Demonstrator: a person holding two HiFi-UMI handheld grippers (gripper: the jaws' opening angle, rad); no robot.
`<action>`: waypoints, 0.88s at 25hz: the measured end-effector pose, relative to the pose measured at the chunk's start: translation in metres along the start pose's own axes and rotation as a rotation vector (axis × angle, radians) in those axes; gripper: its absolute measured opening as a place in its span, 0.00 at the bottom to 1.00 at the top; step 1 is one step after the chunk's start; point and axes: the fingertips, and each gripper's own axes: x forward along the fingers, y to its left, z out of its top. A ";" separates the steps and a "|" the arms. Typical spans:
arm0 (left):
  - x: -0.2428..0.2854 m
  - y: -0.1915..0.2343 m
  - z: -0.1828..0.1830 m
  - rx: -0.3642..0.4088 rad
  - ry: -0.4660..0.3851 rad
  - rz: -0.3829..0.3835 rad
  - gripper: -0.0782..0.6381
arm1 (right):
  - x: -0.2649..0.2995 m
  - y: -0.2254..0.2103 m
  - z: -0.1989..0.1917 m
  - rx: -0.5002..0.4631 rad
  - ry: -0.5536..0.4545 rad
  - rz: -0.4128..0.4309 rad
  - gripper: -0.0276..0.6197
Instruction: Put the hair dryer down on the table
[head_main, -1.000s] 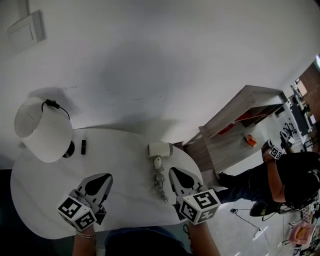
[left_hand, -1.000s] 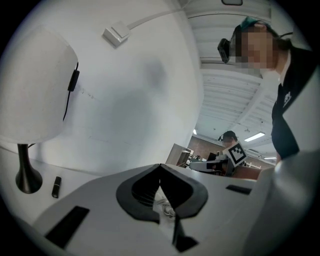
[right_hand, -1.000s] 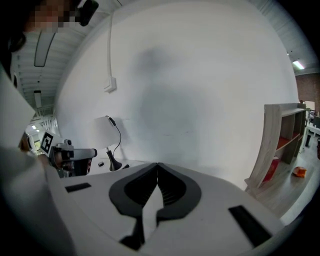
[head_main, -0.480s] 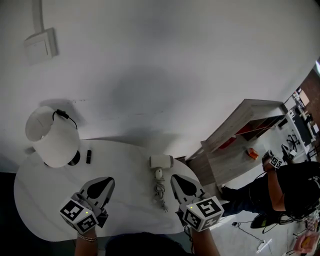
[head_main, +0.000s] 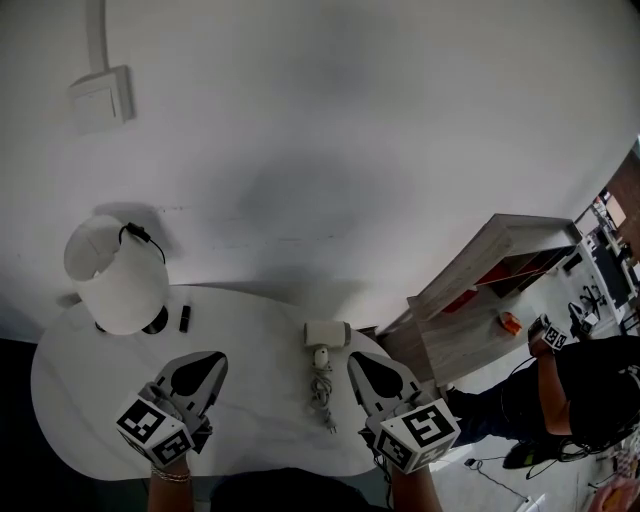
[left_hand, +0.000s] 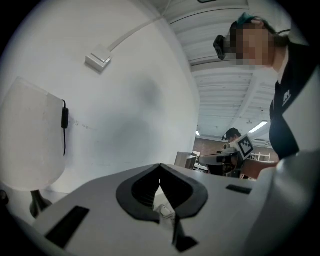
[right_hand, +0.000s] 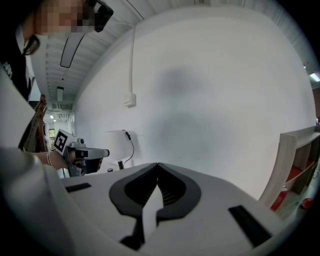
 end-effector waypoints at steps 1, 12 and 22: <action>-0.001 0.001 0.004 0.005 -0.006 0.002 0.13 | 0.000 0.001 0.003 -0.001 -0.007 0.006 0.07; -0.008 0.011 0.021 0.052 -0.043 0.040 0.13 | 0.001 0.015 0.013 -0.075 -0.010 0.050 0.07; -0.011 0.002 0.010 0.021 -0.034 0.025 0.13 | -0.004 0.010 0.018 -0.058 -0.044 0.027 0.07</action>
